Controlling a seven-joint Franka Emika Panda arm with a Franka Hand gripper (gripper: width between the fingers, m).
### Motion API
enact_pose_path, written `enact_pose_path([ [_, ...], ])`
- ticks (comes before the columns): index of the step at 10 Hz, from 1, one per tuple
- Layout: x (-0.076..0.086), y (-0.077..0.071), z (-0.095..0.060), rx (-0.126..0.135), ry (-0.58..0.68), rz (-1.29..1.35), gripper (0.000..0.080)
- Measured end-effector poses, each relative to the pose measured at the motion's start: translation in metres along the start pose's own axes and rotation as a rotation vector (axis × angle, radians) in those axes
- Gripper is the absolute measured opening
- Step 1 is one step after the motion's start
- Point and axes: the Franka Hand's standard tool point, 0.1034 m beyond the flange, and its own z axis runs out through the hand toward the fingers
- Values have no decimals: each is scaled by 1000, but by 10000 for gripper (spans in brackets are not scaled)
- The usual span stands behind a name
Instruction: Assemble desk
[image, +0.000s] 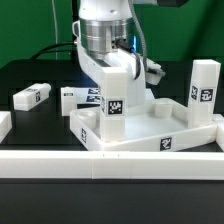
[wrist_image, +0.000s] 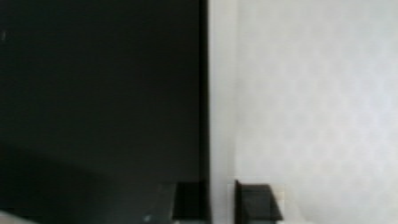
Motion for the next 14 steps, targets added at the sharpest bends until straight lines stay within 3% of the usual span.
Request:
enact_pose_path([
  [6,9,3,-1,1,18,-351,64],
  [11,2,-30,-2,-16,49,-706,64],
  [14,5,-28,-2,-23,50,-898,63],
])
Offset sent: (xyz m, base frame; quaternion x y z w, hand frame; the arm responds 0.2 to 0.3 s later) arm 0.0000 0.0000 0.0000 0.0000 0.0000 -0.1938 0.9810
